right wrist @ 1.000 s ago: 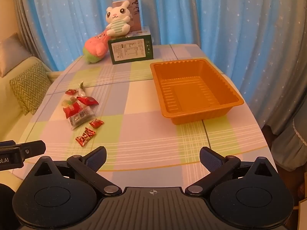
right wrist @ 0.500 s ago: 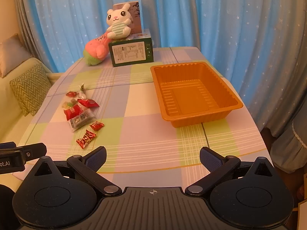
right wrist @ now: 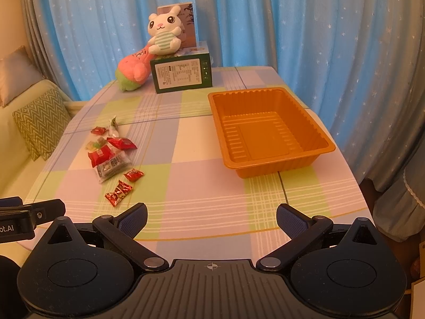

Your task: Organize snacks

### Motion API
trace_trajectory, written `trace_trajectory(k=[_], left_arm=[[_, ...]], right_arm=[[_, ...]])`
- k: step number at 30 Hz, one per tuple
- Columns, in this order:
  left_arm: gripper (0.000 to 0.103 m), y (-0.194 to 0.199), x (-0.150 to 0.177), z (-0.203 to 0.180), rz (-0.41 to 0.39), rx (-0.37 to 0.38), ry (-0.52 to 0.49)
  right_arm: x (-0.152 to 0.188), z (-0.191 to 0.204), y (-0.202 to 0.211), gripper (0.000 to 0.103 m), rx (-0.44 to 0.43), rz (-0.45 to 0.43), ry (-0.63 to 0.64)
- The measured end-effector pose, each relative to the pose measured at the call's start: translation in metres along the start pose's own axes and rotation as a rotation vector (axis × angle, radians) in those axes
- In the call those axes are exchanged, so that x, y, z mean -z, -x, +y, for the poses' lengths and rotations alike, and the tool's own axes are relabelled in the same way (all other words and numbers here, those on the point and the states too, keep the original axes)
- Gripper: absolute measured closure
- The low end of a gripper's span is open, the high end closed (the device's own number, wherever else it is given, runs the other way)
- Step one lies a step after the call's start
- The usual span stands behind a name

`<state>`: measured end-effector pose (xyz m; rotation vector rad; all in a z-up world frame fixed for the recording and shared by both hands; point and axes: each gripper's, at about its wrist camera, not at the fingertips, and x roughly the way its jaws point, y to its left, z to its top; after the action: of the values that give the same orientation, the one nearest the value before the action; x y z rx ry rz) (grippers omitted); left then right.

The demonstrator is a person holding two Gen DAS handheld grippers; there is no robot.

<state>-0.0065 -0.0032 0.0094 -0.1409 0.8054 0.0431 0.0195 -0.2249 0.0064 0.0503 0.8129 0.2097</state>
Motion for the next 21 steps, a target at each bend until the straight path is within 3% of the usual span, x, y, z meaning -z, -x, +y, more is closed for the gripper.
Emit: trace_trajectory(k=[21], left_arm=[[0.001, 0.0005, 0.0003, -0.0020, 0.001, 0.001, -0.002]], right_arm=[[0.0008, -0.0006, -0.0005, 0.000, 0.000, 0.002, -0.001]])
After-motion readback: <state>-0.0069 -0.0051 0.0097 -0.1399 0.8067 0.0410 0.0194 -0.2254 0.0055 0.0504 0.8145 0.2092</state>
